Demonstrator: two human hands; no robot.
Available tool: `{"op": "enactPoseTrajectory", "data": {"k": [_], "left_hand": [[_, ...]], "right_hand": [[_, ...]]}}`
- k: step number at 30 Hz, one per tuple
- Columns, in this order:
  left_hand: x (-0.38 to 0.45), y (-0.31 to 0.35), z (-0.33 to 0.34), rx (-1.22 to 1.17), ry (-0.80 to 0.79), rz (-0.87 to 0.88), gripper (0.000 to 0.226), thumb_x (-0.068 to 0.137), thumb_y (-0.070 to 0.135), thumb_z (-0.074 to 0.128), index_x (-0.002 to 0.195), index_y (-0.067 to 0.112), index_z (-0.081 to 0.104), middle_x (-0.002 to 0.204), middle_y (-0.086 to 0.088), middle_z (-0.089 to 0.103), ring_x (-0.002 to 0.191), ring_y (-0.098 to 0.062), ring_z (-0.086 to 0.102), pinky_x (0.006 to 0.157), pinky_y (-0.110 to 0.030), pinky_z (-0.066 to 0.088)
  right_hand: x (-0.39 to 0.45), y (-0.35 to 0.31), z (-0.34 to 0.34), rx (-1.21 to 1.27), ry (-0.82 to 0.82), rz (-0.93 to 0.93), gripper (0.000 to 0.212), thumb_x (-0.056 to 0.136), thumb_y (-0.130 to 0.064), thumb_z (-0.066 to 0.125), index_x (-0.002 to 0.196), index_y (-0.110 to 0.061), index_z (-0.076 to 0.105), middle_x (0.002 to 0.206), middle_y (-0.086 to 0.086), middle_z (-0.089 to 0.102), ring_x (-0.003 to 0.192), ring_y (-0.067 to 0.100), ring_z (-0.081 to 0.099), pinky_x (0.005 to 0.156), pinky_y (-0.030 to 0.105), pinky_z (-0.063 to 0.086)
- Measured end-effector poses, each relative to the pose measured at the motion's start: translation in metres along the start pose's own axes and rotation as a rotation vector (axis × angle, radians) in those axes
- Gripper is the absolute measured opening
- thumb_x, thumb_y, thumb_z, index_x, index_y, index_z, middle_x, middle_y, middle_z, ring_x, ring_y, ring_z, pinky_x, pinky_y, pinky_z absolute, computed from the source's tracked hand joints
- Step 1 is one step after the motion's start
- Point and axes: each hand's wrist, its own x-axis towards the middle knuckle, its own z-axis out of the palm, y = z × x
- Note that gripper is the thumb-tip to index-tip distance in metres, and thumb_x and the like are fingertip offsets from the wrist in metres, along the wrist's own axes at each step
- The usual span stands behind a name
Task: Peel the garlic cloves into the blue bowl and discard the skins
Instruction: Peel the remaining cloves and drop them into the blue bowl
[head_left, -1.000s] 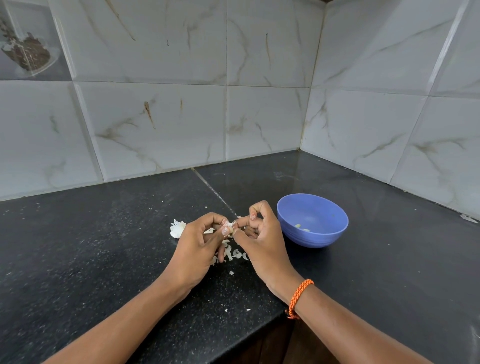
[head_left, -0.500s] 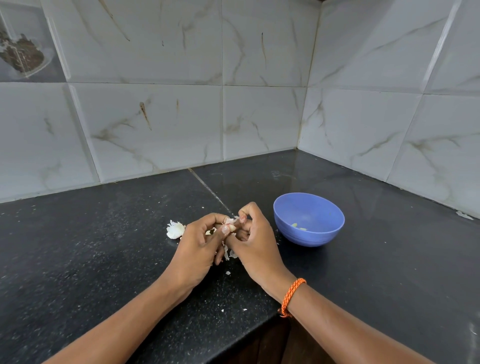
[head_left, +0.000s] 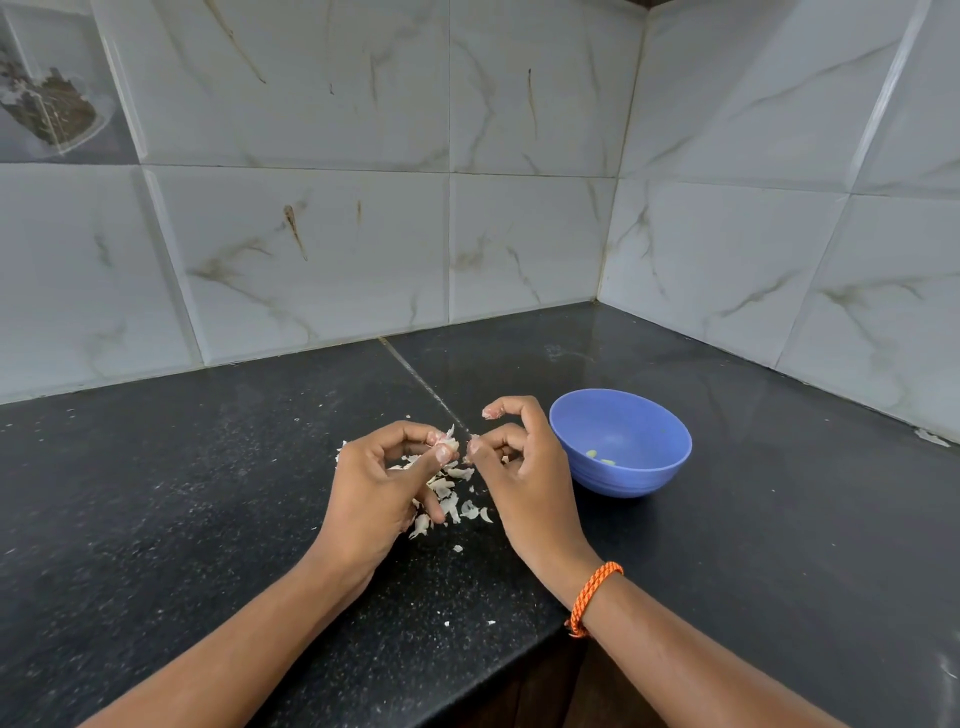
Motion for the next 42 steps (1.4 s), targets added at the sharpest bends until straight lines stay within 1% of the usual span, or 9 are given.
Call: {"op": "enactPoseTrajectory", "data": {"k": [2,5,8,12,20,25,31,38,42], "left_hand": [[0.000,0.001,0.000,-0.004,0.008,-0.010,0.009,0.093,0.015,0.083,0.099,0.009,0.079,0.098,-0.007,0.080,0.049,-0.024,0.065,0.045,-0.026,0.033],[0.000,0.002,-0.001,-0.004,0.015,-0.024,0.010,0.090,0.011,0.085,0.099,0.009,0.080,0.093,-0.010,0.080,0.048,-0.021,0.063,0.043,-0.025,0.035],[-0.001,0.003,-0.001,0.005,0.019,-0.019,0.012,0.087,0.011,0.087,0.096,0.008,0.080,0.084,-0.011,0.079,0.045,-0.019,0.061,0.040,-0.023,0.036],[-0.002,0.004,-0.001,0.040,0.029,-0.028,0.016,0.085,0.013,0.089,0.094,0.006,0.078,0.063,-0.005,0.072,0.039,-0.013,0.056,0.039,-0.023,0.037],[-0.003,0.005,0.000,0.174,0.064,0.000,0.007,0.088,0.021,0.089,0.089,0.017,0.084,0.075,-0.003,0.079,0.045,-0.023,0.064,0.041,-0.023,0.040],[-0.006,0.009,0.002,0.209,0.054,0.023,0.002,0.092,0.023,0.086,0.092,0.022,0.086,0.080,0.004,0.081,0.045,-0.024,0.065,0.042,-0.019,0.042],[-0.005,0.010,0.000,0.160,0.043,-0.008,0.009,0.091,0.023,0.085,0.086,0.016,0.087,0.069,-0.001,0.078,0.041,-0.021,0.060,0.042,-0.018,0.040],[-0.004,0.011,-0.001,0.143,0.004,-0.045,0.012,0.094,0.023,0.082,0.085,0.017,0.086,0.078,-0.004,0.080,0.045,-0.025,0.059,0.042,-0.021,0.039],[-0.004,0.010,0.000,0.232,0.001,-0.008,0.019,0.100,0.025,0.076,0.084,0.021,0.084,0.073,-0.004,0.079,0.043,-0.025,0.060,0.045,-0.023,0.042]], "right_hand": [[0.000,-0.001,0.001,0.011,-0.020,-0.004,0.036,0.097,-0.009,0.073,0.123,-0.027,0.056,0.087,-0.004,0.075,0.083,0.010,0.071,0.073,0.017,0.050],[0.000,0.001,0.002,0.026,-0.042,-0.005,0.048,0.091,-0.001,0.076,0.125,-0.029,0.056,0.098,-0.007,0.074,0.093,0.017,0.071,0.076,0.028,0.059],[-0.001,0.000,0.002,0.099,-0.041,-0.010,0.047,0.094,0.001,0.070,0.128,-0.029,0.057,0.100,-0.004,0.076,0.097,0.019,0.073,0.082,0.037,0.064],[-0.003,-0.005,0.002,0.135,-0.044,-0.021,0.046,0.094,0.001,0.073,0.129,-0.025,0.057,0.098,-0.002,0.077,0.095,0.018,0.076,0.082,0.038,0.065],[-0.003,-0.006,0.003,0.146,-0.025,-0.028,0.050,0.089,-0.004,0.084,0.126,-0.024,0.056,0.095,-0.001,0.078,0.091,0.018,0.077,0.082,0.031,0.063],[-0.003,-0.005,0.003,0.171,-0.022,-0.022,0.052,0.089,-0.006,0.084,0.128,-0.025,0.055,0.097,0.000,0.078,0.094,0.020,0.077,0.085,0.036,0.064],[-0.003,-0.002,0.004,0.148,-0.026,-0.044,0.051,0.092,-0.003,0.080,0.130,-0.024,0.055,0.096,0.000,0.078,0.093,0.020,0.078,0.084,0.037,0.065],[-0.003,0.000,0.004,0.143,-0.029,-0.044,0.050,0.094,-0.001,0.076,0.133,-0.026,0.057,0.096,0.000,0.079,0.094,0.019,0.078,0.086,0.034,0.064],[-0.003,0.001,0.004,0.128,-0.033,-0.046,0.050,0.096,-0.002,0.075,0.136,-0.026,0.057,0.098,-0.001,0.079,0.096,0.018,0.078,0.086,0.034,0.065]]}}
